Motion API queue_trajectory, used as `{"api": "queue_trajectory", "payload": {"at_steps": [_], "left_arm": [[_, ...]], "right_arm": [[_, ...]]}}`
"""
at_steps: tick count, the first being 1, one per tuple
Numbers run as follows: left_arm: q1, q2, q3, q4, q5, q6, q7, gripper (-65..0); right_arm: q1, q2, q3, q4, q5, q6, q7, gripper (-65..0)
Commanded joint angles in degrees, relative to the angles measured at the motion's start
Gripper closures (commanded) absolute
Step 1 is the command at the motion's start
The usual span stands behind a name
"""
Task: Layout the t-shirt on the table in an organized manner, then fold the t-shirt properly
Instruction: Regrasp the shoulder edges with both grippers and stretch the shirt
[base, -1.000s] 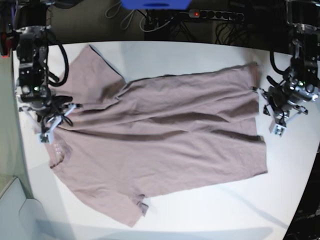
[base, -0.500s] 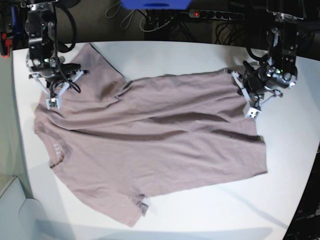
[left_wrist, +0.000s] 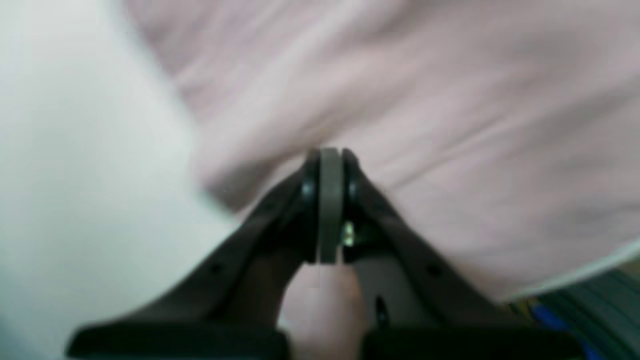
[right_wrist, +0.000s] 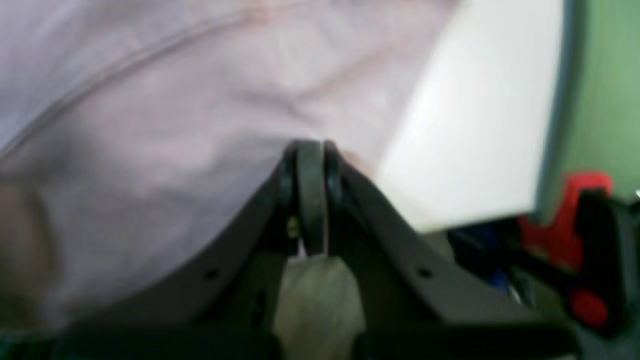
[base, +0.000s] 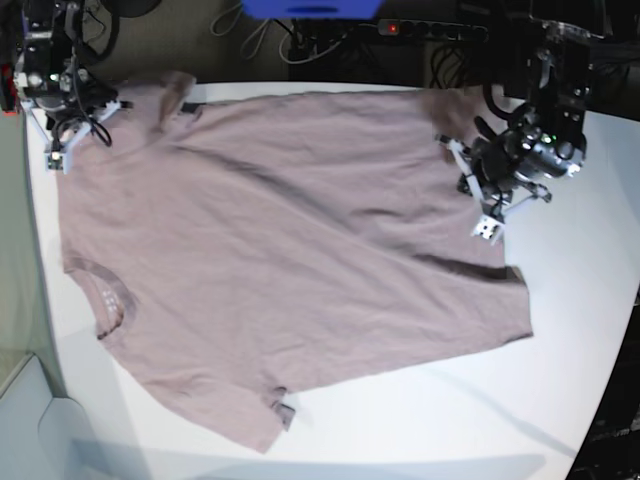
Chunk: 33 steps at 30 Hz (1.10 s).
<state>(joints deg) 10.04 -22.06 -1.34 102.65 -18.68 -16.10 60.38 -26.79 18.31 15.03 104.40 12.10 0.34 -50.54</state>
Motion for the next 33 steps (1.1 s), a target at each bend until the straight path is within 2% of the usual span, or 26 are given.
{"api": "queue_trajectory", "payload": {"at_steps": [1, 6, 9, 13, 16, 21, 25, 28, 33], "left_arm": [[0.64, -0.75, -0.02, 1.39, 0.43, 0.14, -0.29, -0.2], [3.63, -0.66, 3.76, 3.94, 0.61, 0.14, -0.29, -0.2], [5.03, -0.75, 4.82, 1.66, 0.79, 0.14, -0.91, -0.2], [4.95, -0.92, 4.47, -3.18, 0.79, 0.14, -1.00, -0.2], [4.77, -3.65, 4.73, -6.96, 0.87, 0.23, -1.96, -0.2], [2.22, -8.57, 4.29, -15.57, 0.79, 0.23, -8.56, -0.2], [-1.74, -11.56, 4.29, -22.52, 0.70, 0.23, -10.84, -0.2], [-3.76, -12.70, 4.20, -23.75, 0.52, 0.23, -11.02, -0.2], [-5.25, -12.62, 4.20, -20.15, 0.43, 0.14, -10.49, -0.2]], "right_arm": [[0.28, 0.11, 0.40, 2.72, 0.25, -0.03, 1.45, 0.0], [-1.30, -1.21, 0.31, 7.47, 0.25, -0.03, 1.27, 0.0], [-1.30, -2.79, 0.40, 7.56, 0.17, -0.03, 1.27, 0.0], [-1.30, -2.96, 0.31, 7.56, 0.17, -0.03, 1.18, 0.0], [-1.30, -2.96, 0.31, 7.56, 0.17, -0.03, 1.01, 0.0], [-1.30, -2.96, 0.31, 7.56, 0.17, -0.03, 1.01, 0.0], [-1.30, -2.96, 0.23, 7.56, 0.17, -0.03, 1.01, 0.0], [-1.30, -2.96, 0.14, 7.56, 0.17, -0.03, 0.92, 0.0], [-1.39, -3.05, 0.05, 7.56, 0.43, 0.06, 0.83, 0.0]]}}
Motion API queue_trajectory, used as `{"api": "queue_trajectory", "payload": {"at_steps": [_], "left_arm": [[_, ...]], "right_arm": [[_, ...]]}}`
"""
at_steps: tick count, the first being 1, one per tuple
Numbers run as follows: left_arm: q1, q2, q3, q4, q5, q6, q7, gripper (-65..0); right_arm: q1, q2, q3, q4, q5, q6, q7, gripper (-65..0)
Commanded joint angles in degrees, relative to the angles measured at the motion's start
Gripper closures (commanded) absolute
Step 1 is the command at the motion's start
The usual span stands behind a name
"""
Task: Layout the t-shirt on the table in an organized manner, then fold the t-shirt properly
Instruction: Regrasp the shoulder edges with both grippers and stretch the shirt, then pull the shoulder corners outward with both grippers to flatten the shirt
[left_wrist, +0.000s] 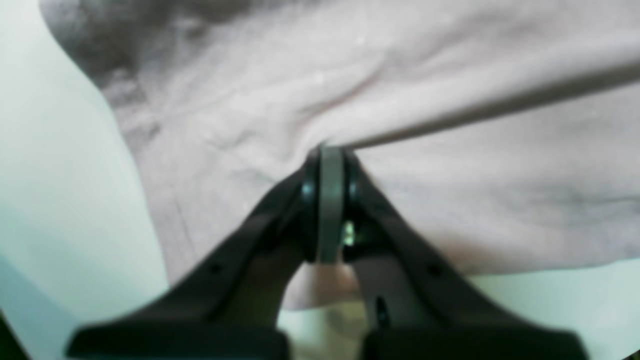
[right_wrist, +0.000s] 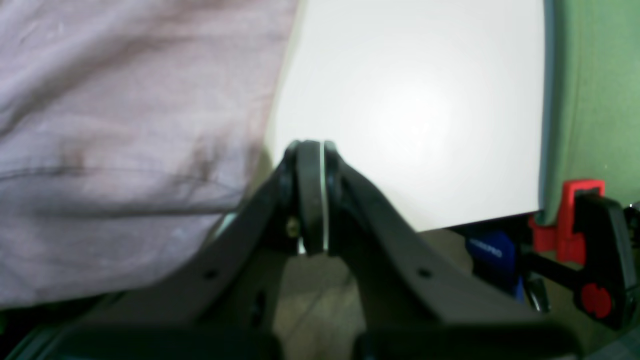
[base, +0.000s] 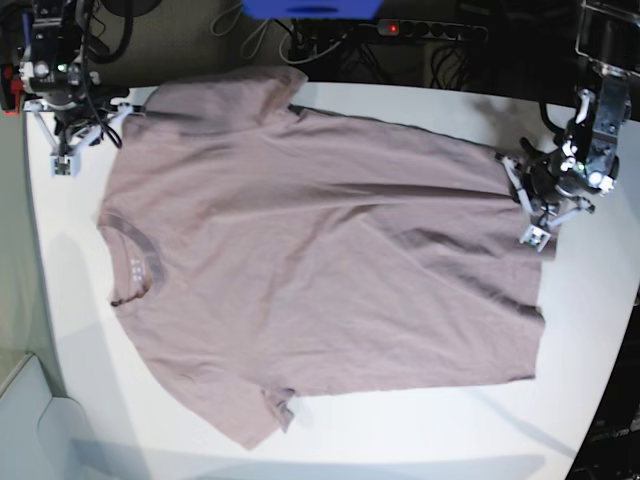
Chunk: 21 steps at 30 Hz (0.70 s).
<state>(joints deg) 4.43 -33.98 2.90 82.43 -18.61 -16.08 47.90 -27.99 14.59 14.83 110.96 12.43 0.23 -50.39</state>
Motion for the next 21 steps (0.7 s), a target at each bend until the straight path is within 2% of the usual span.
{"api": "queue_trajectory", "payload": {"at_steps": [1, 4, 7, 12, 15, 21], "left_arm": [[0.45, -0.62, -0.04, 1.30, 0.37, 0.12, 1.99, -0.2], [0.63, -0.44, -0.04, 5.08, 0.37, 0.12, 2.69, -0.2], [0.63, -0.44, -0.13, 9.21, 0.37, 0.21, 5.95, -0.2], [1.77, -0.35, -1.27, 16.78, 0.37, 0.21, 9.11, -0.2], [4.23, 0.17, -5.93, 21.08, 0.37, 0.21, 10.52, -0.2], [8.72, 1.14, -12.96, 24.34, 0.63, 0.21, 11.22, -0.2]], "right_arm": [[-0.19, 0.66, 0.25, 1.00, 0.10, 0.17, 0.68, 0.0], [-1.07, 0.66, 0.16, 1.00, 0.10, 0.17, 1.12, 0.0], [-1.24, 0.66, -1.60, 1.53, 0.10, 0.43, 1.12, 0.0], [-0.72, 0.49, -5.82, 2.93, 0.10, 7.81, 1.12, 0.0], [1.13, -1.53, -7.14, 2.58, -0.16, 8.17, 0.68, 0.0], [5.09, -1.62, -9.51, -2.25, -0.25, 8.25, 1.03, 0.0]]}}
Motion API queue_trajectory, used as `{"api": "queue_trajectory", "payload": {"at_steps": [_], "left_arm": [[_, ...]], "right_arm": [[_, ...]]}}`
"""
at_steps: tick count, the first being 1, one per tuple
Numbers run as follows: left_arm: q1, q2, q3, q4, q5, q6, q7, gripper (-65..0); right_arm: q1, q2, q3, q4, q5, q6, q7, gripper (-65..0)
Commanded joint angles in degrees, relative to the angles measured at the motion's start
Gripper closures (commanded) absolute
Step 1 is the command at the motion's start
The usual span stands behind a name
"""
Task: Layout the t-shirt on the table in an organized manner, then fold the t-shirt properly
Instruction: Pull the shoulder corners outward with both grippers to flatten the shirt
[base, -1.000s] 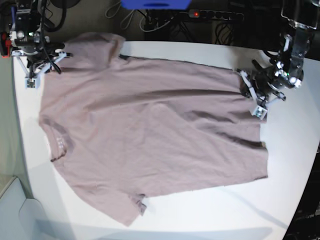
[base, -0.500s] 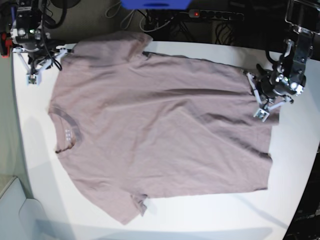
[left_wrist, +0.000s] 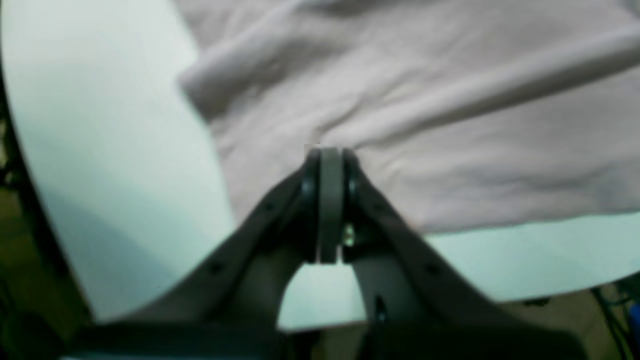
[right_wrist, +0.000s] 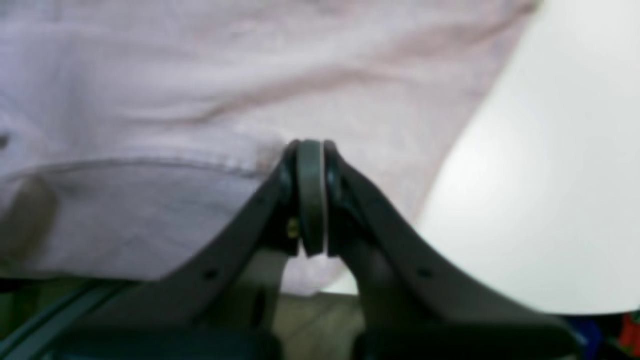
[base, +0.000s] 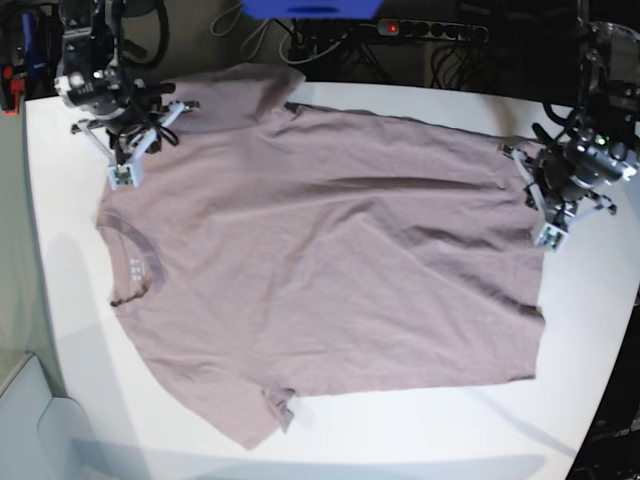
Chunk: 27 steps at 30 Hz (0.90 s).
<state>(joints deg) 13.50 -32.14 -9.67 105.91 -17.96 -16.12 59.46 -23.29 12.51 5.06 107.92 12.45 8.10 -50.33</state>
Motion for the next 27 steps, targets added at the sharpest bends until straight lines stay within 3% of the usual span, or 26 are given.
{"api": "queue_trajectory", "payload": {"at_steps": [1, 12, 21, 27], "left_arm": [[-0.09, -0.69, -0.57, 0.86, -0.02, 0.25, -0.34, -0.2], [1.67, 0.18, -0.31, 0.25, -0.02, 0.25, -0.43, -0.2], [3.43, 1.59, -0.57, 1.04, -0.37, 0.25, -0.34, -0.2], [3.95, 7.22, -6.28, 0.77, -0.20, 0.16, -0.52, -0.2]], "right_arm": [[1.27, 0.63, 0.26, -0.89, -0.27, 0.39, 1.05, 0.0], [15.68, 2.48, 0.17, -15.83, -0.27, 0.47, 0.70, 0.0], [14.28, 4.67, 0.26, 1.05, -0.27, 0.47, -3.96, 0.0], [9.88, 6.34, -6.42, 5.27, -0.27, 0.47, -6.42, 0.0]]}}
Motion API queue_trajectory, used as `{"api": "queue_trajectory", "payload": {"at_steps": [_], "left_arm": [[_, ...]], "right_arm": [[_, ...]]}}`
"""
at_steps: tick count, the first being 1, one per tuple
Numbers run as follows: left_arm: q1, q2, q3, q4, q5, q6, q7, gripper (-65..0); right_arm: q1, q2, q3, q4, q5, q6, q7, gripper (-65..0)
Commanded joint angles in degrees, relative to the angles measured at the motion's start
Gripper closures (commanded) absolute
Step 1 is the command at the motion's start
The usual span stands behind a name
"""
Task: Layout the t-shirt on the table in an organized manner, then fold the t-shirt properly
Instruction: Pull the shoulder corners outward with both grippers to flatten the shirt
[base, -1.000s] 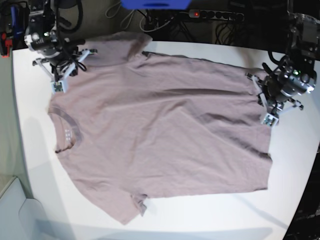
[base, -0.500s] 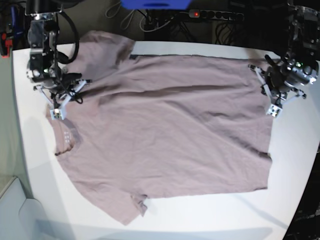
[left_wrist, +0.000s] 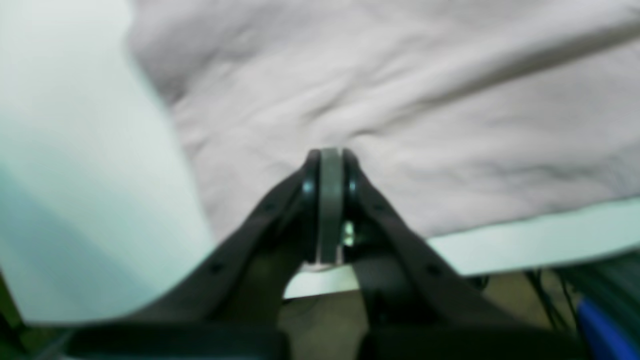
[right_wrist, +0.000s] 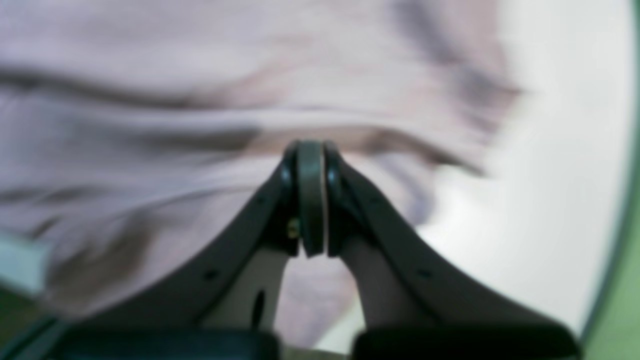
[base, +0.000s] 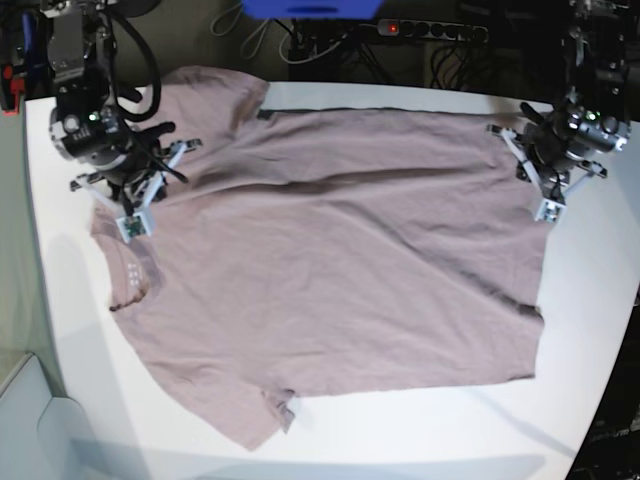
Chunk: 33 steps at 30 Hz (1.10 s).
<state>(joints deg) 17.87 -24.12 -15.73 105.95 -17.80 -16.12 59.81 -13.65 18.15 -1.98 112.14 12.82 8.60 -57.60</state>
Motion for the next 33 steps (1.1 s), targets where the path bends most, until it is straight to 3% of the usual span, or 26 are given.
{"api": "queue_trajectory", "payload": {"at_steps": [1, 11, 13, 16, 18, 28, 31, 33], "left_arm": [[-0.68, 0.16, -1.37, 0.55, -0.26, 0.16, -0.87, -0.2], [-0.94, 4.91, -12.45, 0.20, -0.53, 0.08, -0.95, -0.3], [-0.77, 5.00, -13.68, 0.20, -0.53, -2.39, -0.95, -0.3], [0.37, 5.00, -14.12, 0.20, -0.09, -9.86, -0.87, -0.3], [1.96, 5.00, -15.97, 0.20, -0.09, -13.02, -0.16, -0.2], [4.95, 7.02, -24.58, -2.44, -0.09, -14.43, -0.87, -1.2], [5.30, 6.84, -25.99, -2.52, -0.18, -14.61, -0.87, -11.6], [5.65, 6.93, -27.13, -2.52, -0.35, -16.63, -0.87, -24.4]], "right_arm": [[-0.46, 0.88, -0.70, 0.96, -0.64, -0.03, 1.12, 0.0], [-5.91, -0.09, -1.41, 1.49, -0.64, -0.29, 1.12, 0.0], [-6.26, -0.09, -0.79, 1.49, -0.64, -0.29, 1.21, 0.0], [-7.49, 0.18, -0.79, 1.67, -0.64, -0.29, 1.30, 0.0], [-7.93, 0.70, -0.53, 1.93, -0.64, -0.29, 1.56, 0.0], [-11.01, 0.44, 4.75, 1.75, -0.64, -0.12, 5.96, 0.0], [-11.10, 0.44, 4.84, 1.84, -0.64, -0.12, 5.96, -1.0], [-11.27, 0.44, 4.75, 1.84, -0.64, -0.03, 5.96, -4.5]]}}
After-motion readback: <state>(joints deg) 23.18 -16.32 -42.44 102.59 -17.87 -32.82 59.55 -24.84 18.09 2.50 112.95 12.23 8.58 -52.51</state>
